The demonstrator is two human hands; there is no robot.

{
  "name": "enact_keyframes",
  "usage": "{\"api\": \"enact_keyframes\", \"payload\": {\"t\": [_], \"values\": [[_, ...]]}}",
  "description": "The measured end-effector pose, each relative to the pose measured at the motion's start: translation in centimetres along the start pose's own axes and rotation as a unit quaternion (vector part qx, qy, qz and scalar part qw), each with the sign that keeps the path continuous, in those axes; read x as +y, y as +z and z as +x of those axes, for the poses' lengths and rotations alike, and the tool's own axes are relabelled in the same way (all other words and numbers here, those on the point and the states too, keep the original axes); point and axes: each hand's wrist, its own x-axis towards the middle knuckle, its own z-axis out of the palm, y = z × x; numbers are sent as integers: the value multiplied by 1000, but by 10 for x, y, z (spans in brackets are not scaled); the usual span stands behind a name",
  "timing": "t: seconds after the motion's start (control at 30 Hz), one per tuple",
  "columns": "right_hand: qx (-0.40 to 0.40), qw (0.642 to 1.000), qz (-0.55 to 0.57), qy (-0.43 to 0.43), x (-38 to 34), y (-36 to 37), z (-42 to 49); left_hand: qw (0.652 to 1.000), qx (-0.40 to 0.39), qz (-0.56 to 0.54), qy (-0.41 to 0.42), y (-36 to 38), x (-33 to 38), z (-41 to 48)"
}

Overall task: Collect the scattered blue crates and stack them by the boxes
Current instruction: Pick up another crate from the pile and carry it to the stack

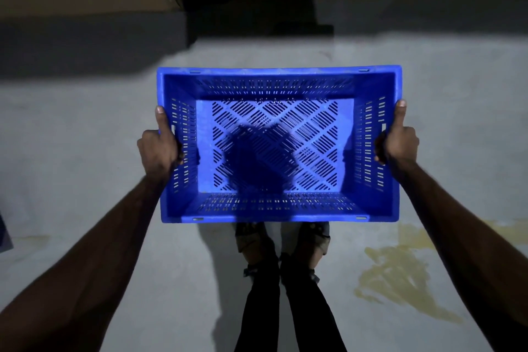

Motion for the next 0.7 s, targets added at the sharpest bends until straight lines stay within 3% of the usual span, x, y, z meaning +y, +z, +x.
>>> {"api": "enact_keyframes", "payload": {"t": [0.27,0.7], "values": [[13,1000,-7,19,0,2,-3,998,3,54,13,0,9,-6],[-20,996,-71,54,-11,-27,-21,999,-11,26,-44,-23,-1,-8]]}}
